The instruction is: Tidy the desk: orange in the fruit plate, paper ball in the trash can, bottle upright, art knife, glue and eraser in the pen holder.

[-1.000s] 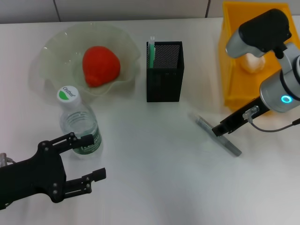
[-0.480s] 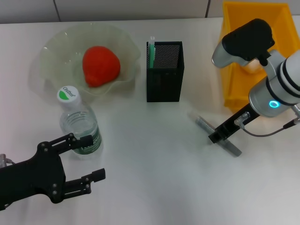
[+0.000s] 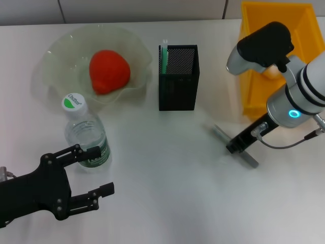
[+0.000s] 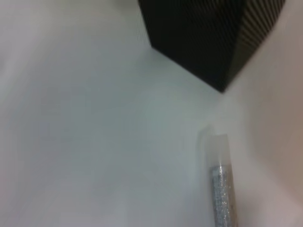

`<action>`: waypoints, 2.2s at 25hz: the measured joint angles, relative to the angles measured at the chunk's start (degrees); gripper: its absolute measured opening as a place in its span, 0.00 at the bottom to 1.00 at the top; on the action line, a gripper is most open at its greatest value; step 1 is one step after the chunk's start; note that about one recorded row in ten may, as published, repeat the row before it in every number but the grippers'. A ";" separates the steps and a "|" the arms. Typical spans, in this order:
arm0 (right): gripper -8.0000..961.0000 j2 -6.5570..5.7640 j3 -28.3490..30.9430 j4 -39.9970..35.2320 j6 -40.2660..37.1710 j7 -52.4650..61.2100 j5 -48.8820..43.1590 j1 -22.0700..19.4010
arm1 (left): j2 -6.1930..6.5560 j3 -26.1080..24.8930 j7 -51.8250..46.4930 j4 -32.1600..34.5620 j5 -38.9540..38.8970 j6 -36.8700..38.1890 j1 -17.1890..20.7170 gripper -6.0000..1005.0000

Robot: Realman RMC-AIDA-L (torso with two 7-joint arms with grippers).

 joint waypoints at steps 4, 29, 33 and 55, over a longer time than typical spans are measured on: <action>0.15 -0.14 0.54 -7.86 -0.61 -1.98 3.93 -3.45 | 0.00 0.00 0.00 0.00 0.00 0.03 -0.03 0.78; 0.21 -0.32 18.53 36.62 19.62 -91.96 81.46 0.74 | -0.09 0.00 0.03 -0.18 0.01 0.11 -0.14 0.78; 0.22 -0.34 17.97 39.10 20.71 -93.41 81.41 2.26 | -0.09 -0.01 0.04 -0.18 0.01 0.09 -0.18 0.78; 0.58 -1.59 18.16 27.69 -2.55 -85.91 74.84 -12.66 | 0.09 0.01 0.02 -0.18 0.01 2.38 -0.22 0.78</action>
